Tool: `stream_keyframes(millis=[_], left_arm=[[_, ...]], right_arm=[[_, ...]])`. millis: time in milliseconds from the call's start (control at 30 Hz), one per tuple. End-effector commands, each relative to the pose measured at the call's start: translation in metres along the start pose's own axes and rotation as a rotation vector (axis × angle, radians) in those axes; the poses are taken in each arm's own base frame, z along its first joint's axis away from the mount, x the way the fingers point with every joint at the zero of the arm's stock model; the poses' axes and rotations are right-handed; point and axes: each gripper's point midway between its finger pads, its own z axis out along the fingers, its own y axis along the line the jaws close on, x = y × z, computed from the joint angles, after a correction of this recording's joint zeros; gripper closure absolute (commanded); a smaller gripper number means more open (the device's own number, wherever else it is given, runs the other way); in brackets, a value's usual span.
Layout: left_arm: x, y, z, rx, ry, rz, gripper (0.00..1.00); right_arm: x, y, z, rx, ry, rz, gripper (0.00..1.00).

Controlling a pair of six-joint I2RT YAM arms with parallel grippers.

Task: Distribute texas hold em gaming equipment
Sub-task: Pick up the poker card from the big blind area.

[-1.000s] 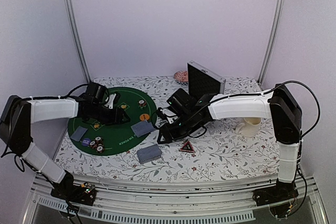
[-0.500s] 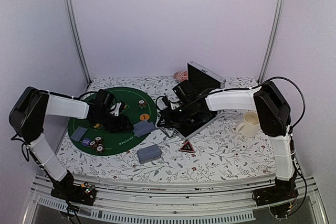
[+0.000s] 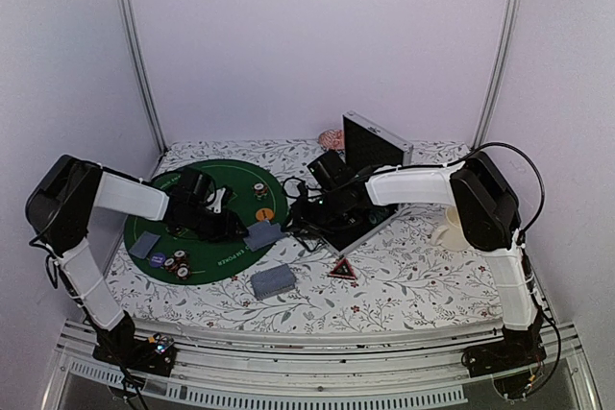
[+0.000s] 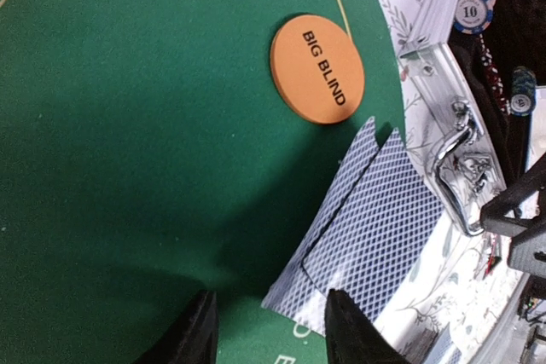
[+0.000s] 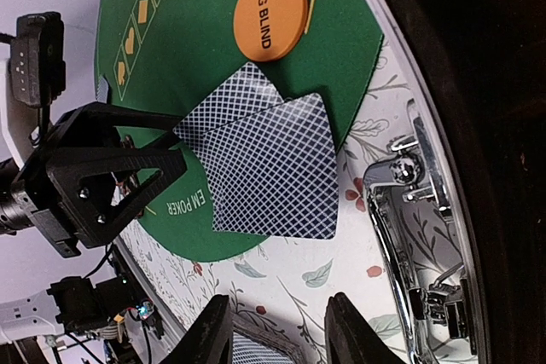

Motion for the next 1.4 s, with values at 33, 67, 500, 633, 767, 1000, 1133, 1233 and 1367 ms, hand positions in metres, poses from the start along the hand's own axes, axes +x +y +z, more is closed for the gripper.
stream_keyframes(millis=[33, 67, 500, 633, 767, 1000, 1133, 1233, 1367], left_arm=[[0.000, 0.000, 0.009, 0.041, -0.004, 0.002, 0.58], [-0.001, 0.001, 0.009, 0.035, -0.006, 0.005, 0.60], [-0.012, 0.001, 0.001, 0.030, -0.045, 0.019, 0.89], [-0.014, 0.001, -0.002, 0.023, -0.054, 0.030, 0.98], [-0.016, -0.001, -0.006, 0.022, -0.054, 0.037, 1.00], [-0.022, -0.008, -0.019, 0.020, -0.060, 0.061, 1.00], [-0.020, -0.013, -0.027, 0.022, -0.037, 0.082, 1.00], [-0.018, -0.012, -0.032, -0.006, -0.001, 0.107, 1.00], [-0.020, -0.010, -0.040, -0.059, 0.028, 0.159, 1.00]], right_arm=[[-0.006, -0.003, 0.006, 0.018, -0.014, 0.065, 0.62], [-0.005, -0.003, 0.005, 0.018, -0.015, 0.071, 0.62], [-0.002, -0.003, 0.005, 0.011, -0.013, 0.078, 0.63], [-0.001, -0.002, 0.005, 0.007, -0.011, 0.068, 0.63], [0.000, -0.001, 0.005, 0.001, -0.005, 0.063, 0.63], [0.003, 0.001, 0.005, -0.014, 0.011, 0.051, 0.63], [0.004, 0.002, 0.005, -0.022, 0.017, 0.040, 0.63], [0.005, 0.003, 0.004, -0.027, 0.017, 0.032, 0.63], [0.005, 0.003, 0.004, -0.034, 0.021, 0.023, 0.63]])
